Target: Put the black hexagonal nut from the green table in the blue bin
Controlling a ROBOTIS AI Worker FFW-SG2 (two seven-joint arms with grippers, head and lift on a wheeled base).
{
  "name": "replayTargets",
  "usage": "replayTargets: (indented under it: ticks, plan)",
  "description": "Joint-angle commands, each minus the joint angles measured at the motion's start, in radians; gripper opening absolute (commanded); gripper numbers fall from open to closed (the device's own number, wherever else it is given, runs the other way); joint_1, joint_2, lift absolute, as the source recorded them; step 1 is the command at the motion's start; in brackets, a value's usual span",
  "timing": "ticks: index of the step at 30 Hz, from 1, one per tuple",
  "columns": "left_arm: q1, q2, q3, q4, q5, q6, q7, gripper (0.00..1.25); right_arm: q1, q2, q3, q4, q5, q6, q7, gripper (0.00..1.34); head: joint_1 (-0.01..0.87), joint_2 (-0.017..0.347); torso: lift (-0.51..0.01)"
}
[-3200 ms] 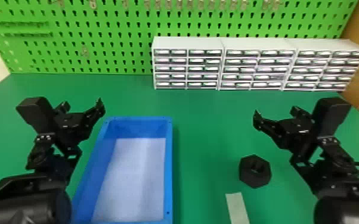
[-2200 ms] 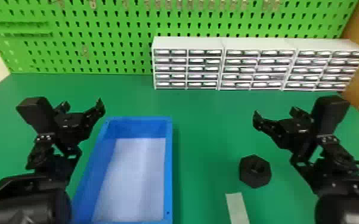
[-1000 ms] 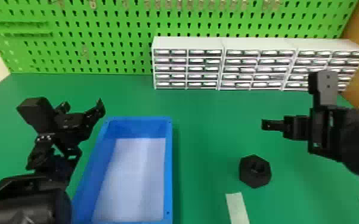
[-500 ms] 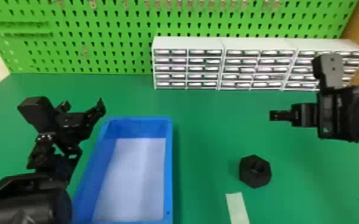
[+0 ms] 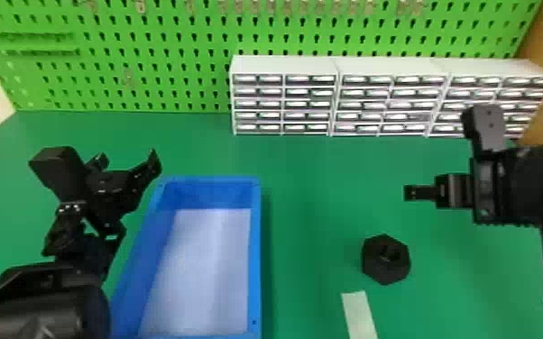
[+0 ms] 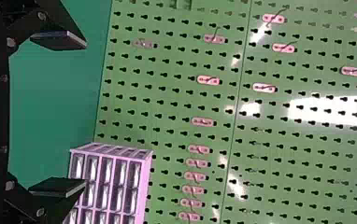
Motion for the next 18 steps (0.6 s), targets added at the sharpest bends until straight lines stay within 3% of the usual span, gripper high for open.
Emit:
replayTargets:
  ticks: [1,18]
  plan:
    - [-0.001,0.000,-0.002,0.002,0.000,0.000,0.000,1.02,0.011,0.007,-0.004,0.041,-0.008,0.006,-0.001,1.26,0.686,0.051,-0.097]
    - [-0.003,0.000,-0.004,0.005,0.000,0.000,0.000,1.02,0.038,0.013,-0.007,0.121,-0.025,0.006,-0.001,1.26,0.686,0.051,-0.097]
